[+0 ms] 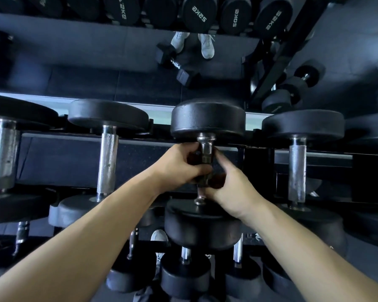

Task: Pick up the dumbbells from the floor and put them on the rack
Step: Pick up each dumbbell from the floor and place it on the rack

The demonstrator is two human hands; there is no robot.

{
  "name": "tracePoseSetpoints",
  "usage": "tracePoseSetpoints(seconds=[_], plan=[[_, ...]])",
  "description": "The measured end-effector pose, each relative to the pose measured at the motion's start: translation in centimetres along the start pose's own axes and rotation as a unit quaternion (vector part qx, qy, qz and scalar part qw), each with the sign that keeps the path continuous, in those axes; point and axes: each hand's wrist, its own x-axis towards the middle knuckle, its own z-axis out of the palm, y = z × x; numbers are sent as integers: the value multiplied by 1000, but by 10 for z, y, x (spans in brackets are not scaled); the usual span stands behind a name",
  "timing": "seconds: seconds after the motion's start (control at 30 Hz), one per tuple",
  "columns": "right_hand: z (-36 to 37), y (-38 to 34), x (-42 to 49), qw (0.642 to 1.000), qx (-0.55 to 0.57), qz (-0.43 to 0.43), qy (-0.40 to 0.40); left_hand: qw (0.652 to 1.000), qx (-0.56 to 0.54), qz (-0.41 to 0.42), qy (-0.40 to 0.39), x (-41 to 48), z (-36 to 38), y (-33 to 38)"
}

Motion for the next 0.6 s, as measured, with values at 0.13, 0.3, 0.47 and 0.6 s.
tracePoseSetpoints(seconds=[0.13, 0.3, 0.47, 0.6], plan=[[1, 1, -1, 1000, 8, 1, 2, 1000, 25, 3, 3, -1, -1, 3], [-1, 6, 2, 1000, -14, -1, -15, 998, 61, -13, 5, -3, 1, 8], [-3, -2, -2, 1000, -21, 12, -20, 994, 98, -36, 16, -11, 0, 15], [-6, -5, -15, 997, -42, 45, 39, 983, 167, -57, 43, -25, -2, 14]])
